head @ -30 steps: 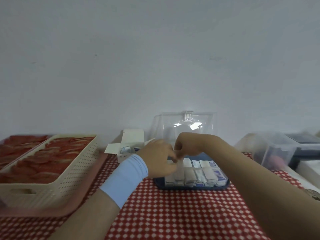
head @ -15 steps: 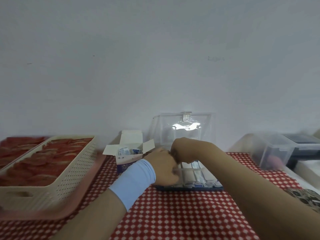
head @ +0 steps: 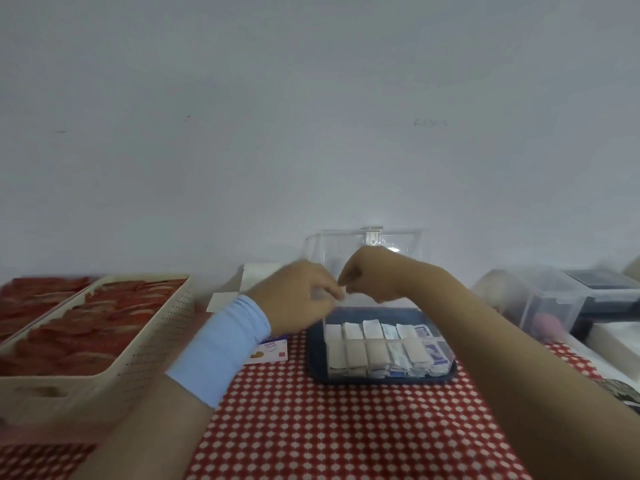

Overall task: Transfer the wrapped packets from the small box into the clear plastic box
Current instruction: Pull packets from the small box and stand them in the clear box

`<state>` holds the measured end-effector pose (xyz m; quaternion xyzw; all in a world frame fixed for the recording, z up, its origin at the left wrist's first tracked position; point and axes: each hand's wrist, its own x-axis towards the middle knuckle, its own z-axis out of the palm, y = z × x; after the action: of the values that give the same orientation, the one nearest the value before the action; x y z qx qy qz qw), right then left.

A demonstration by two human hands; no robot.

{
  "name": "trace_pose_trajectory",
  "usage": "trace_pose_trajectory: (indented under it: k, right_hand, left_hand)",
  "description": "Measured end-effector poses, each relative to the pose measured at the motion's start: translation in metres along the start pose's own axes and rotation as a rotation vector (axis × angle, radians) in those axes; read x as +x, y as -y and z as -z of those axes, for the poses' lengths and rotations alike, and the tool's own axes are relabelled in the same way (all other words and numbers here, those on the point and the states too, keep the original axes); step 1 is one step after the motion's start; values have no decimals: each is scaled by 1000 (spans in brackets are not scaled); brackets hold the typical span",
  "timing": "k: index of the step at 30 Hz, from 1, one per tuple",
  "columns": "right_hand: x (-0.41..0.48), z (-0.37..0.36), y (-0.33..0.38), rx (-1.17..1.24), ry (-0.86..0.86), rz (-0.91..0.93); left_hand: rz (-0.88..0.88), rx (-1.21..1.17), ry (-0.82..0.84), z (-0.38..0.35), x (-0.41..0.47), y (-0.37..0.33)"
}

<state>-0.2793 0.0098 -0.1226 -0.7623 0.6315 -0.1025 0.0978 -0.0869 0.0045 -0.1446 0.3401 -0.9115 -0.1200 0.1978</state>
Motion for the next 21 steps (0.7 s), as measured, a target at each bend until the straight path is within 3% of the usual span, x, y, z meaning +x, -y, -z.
trace_pose_trajectory:
  k: [4, 9, 15, 21]
  right_hand:
    - [-2, 14, 28, 75, -137, 48]
    - [16, -5, 66, 66, -150, 117]
    - [42, -38, 94, -25, -67, 164]
    - [67, -61, 110, -229, -63, 153]
  left_hand:
    - [231, -13, -189, 33, -11, 39]
    - [467, 102, -136, 31, -33, 79]
    - [455, 137, -144, 21, -44, 85]
    - [474, -1, -179, 20, -46, 102]
